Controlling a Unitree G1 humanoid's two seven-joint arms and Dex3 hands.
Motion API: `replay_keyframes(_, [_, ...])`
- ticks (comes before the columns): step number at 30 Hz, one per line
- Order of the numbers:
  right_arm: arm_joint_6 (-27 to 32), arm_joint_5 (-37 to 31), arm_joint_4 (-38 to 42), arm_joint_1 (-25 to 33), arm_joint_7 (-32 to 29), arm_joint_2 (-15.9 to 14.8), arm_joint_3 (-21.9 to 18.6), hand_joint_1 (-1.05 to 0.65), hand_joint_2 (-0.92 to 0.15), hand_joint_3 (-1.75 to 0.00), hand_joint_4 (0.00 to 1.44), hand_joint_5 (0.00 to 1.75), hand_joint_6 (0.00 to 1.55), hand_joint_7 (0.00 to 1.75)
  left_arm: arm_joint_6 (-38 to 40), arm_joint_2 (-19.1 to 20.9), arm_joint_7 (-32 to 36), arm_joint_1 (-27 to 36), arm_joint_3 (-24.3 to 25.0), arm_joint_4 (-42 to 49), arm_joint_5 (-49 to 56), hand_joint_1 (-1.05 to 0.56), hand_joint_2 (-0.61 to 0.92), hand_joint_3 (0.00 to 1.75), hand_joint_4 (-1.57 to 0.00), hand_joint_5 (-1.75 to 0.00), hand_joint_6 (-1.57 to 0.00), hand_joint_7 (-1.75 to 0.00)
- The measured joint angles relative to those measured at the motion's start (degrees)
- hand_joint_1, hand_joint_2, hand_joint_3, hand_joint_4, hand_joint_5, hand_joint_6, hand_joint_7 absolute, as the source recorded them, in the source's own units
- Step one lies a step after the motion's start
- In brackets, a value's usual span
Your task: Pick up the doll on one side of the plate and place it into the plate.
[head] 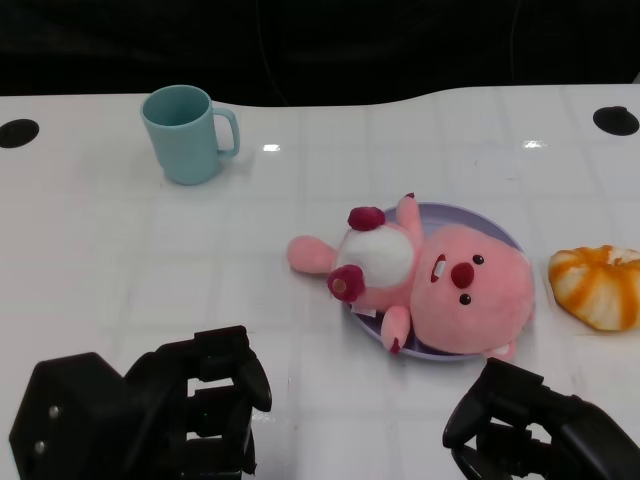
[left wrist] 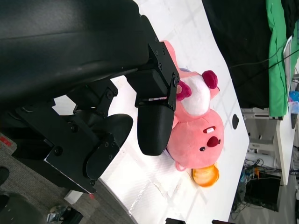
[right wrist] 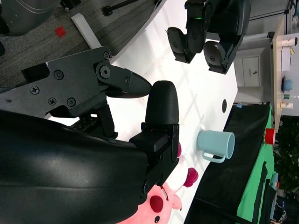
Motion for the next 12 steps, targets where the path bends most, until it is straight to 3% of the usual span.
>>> replay_keyframes(12, [-0.57,-0.06,0.85,-0.44,0.00,0.00,-0.18,-0.23,-0.84,-0.65,0.65,1.75,0.45,1.65,-0.21,0.47,-0.03,-1.28,0.15,2.08,-0.54,-0.03,0.40,1.47,-0.89,-1.75,-0.83,-1.61])
